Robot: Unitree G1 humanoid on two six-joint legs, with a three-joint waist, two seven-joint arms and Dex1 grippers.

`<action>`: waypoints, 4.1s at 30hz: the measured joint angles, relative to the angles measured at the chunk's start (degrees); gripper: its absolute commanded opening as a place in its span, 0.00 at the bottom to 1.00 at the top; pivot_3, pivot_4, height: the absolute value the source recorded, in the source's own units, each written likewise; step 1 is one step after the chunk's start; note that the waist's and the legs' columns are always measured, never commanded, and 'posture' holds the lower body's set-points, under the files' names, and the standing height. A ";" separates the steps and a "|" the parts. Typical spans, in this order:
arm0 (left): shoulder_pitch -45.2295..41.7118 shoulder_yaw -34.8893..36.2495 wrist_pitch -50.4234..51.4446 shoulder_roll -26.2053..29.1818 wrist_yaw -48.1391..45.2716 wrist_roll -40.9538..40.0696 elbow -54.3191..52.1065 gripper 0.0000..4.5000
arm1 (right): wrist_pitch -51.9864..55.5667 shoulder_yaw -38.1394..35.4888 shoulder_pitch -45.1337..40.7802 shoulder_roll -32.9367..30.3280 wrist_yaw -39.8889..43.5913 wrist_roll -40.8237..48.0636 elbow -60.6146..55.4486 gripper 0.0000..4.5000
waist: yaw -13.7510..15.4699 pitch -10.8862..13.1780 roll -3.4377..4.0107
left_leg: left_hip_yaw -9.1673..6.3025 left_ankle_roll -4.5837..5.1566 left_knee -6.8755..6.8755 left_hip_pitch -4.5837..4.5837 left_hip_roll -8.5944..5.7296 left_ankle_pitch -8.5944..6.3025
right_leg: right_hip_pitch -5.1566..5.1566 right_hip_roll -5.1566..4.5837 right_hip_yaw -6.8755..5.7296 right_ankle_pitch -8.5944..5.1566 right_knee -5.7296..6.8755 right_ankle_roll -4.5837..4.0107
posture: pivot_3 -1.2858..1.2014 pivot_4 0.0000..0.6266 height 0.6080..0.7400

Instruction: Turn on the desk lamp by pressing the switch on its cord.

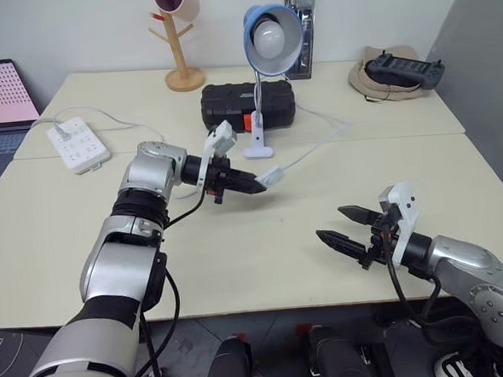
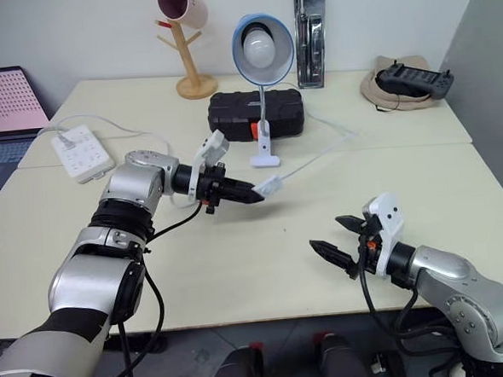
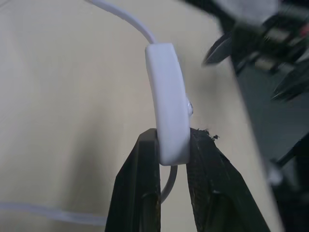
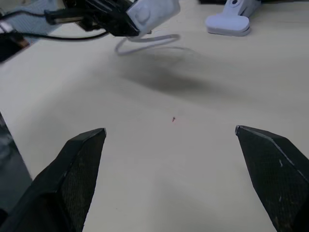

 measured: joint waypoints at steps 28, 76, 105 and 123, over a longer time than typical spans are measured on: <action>8.14 4.99 34.59 -0.43 16.45 -27.00 -25.69 0.09 | -1.02 1.42 -10.31 -1.61 -24.19 46.73 8.20 0.96 | -0.39 0.01 0.06 | 0.07 0.01 -0.02 0.04 0.00 0.01 | 0.01 0.01 0.06 -0.01 -0.06 0.00 | 0.52 0.24 1.00; 7.49 -3.97 16.84 5.35 11.62 -22.30 -21.65 0.09 | -3.26 1.28 -3.15 -14.75 -19.26 48.05 5.10 0.94 | 0.39 0.01 0.09 | 0.15 0.02 -0.10 0.00 -0.03 0.00 | -0.02 -0.01 0.10 -0.03 -0.23 -0.01 | 0.52 0.24 1.00; -1.22 -12.56 -55.75 1.22 7.00 17.06 22.57 0.65 | -9.70 7.25 14.54 -17.26 -14.21 -1.54 -12.47 1.00 | 0.30 0.03 0.03 | 0.08 0.04 -0.03 -0.30 -0.02 -0.01 | -0.13 0.03 0.03 0.03 -0.40 0.08 | 0.52 0.24 1.00; 37.71 14.52 -5.66 14.09 29.56 1.00 -40.28 0.99 | -12.15 11.12 7.93 -11.61 -8.86 -12.87 -2.91 1.00 | 0.42 0.03 0.05 | 0.00 0.01 -0.01 0.08 0.24 0.00 | 0.07 -0.04 0.00 -0.05 -0.10 -0.05 | 0.52 0.24 1.00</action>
